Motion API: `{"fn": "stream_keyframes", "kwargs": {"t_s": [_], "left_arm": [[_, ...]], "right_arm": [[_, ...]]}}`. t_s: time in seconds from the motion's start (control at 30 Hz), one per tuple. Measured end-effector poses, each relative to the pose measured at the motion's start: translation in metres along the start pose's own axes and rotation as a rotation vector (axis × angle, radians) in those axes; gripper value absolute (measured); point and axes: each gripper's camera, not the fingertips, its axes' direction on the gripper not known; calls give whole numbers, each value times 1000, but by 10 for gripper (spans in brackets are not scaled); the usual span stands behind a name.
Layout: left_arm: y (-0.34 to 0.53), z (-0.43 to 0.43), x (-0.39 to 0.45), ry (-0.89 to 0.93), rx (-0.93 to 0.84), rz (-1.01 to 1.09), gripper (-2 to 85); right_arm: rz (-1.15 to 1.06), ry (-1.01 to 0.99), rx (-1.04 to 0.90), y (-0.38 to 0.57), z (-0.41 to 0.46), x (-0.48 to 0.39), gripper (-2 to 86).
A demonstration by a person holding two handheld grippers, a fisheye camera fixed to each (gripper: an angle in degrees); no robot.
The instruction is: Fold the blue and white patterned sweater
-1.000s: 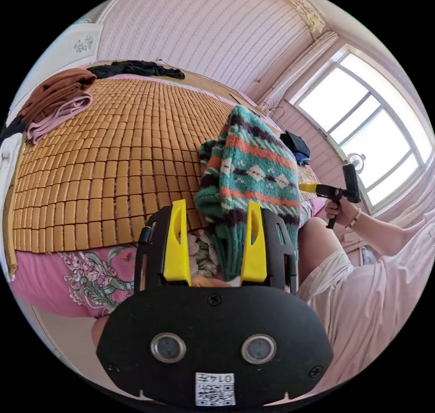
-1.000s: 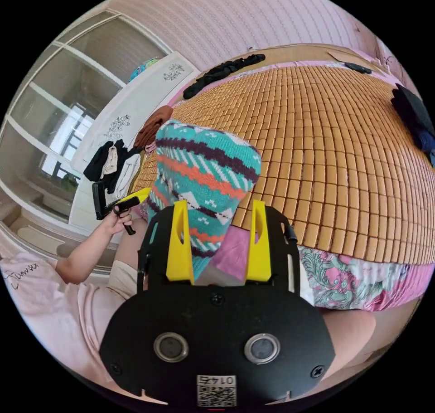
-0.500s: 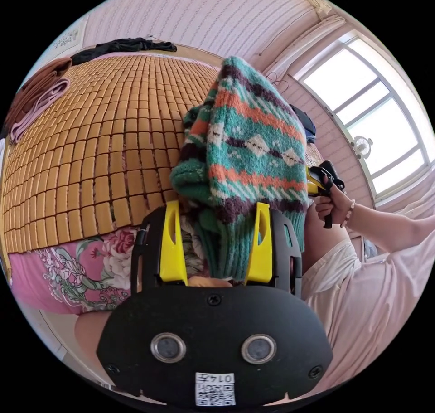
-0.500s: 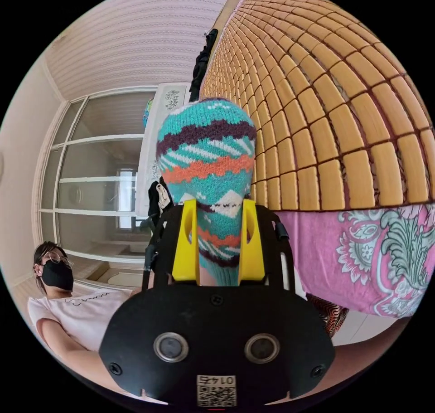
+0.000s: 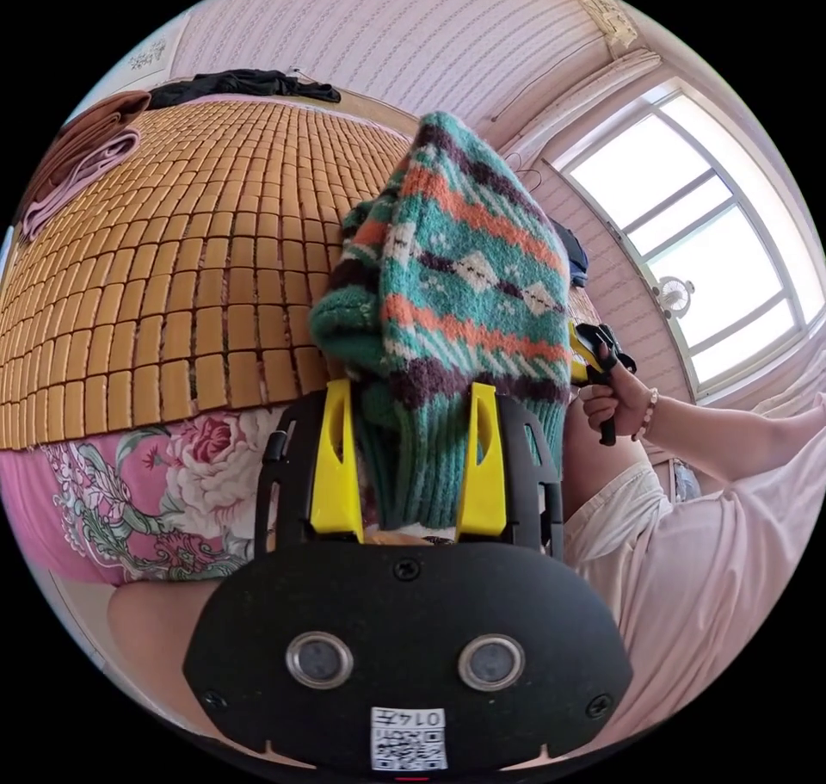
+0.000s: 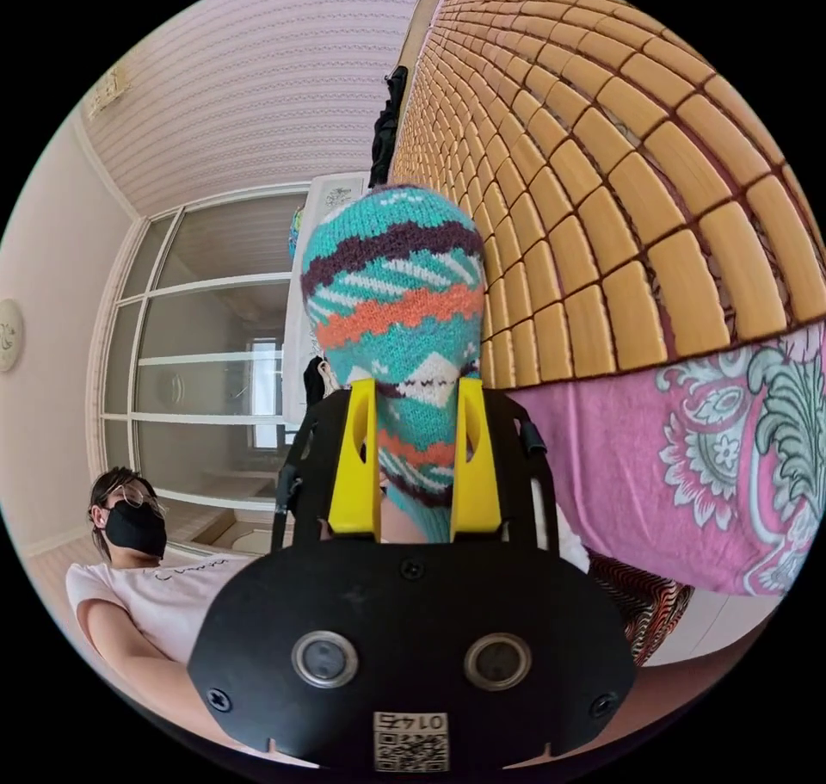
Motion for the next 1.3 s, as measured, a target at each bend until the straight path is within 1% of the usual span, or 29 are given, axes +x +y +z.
{"fn": "stream_keyframes", "kwargs": {"t_s": [0.07,0.17,0.23,0.27,0.43,0.5,0.63,0.73,0.83,0.97,1.03,1.07,1.1,1.13,1.2,1.23,1.27,1.3], "left_arm": [[0,-2,2,-20,0,0,150],[4,-7,11,-60,33,30,125],[7,-10,13,-65,52,6,122],[10,-11,11,-44,60,-43,119],[21,-18,5,124,135,-208,111],[25,-30,4,182,223,-266,107],[27,-61,7,170,358,-308,102],[25,-93,5,106,463,-338,98],[14,-135,8,-8,575,-302,97],[-26,-209,-1,-143,736,-237,98],[-57,-246,-6,-254,763,-205,99],[-82,-272,-9,-340,768,-206,101],[-111,-295,-19,-416,737,-217,107],[-126,-304,-26,-451,716,-228,110],[-177,-318,-75,-529,625,-374,119],[-188,-315,-89,-554,591,-408,120],[-207,-303,-113,-593,502,-476,119],[-225,-280,-134,-643,360,-499,114]], "right_arm": [[-42,54,-38,-4,2,-12,108],[-164,161,-121,-13,8,-44,84],[-234,195,-163,-17,13,-65,76],[-282,202,-180,-20,18,-80,73],[-505,137,-286,-35,53,-155,61],[-614,100,-377,-43,81,-194,57],[-749,83,-477,-58,126,-245,50],[-815,52,-505,-73,159,-276,44],[-903,-26,-527,-90,196,-316,42],[-1002,-189,-539,-142,267,-393,45],[-996,-254,-544,-176,304,-424,49],[-944,-278,-552,-204,334,-442,52],[-864,-260,-544,-235,364,-454,59],[-817,-228,-535,-250,380,-458,63],[-635,-11,-477,-303,436,-456,81],[-613,63,-463,-310,448,-452,82],[-624,221,-438,-312,474,-445,77],[-664,327,-461,-300,502,-434,65]]}}
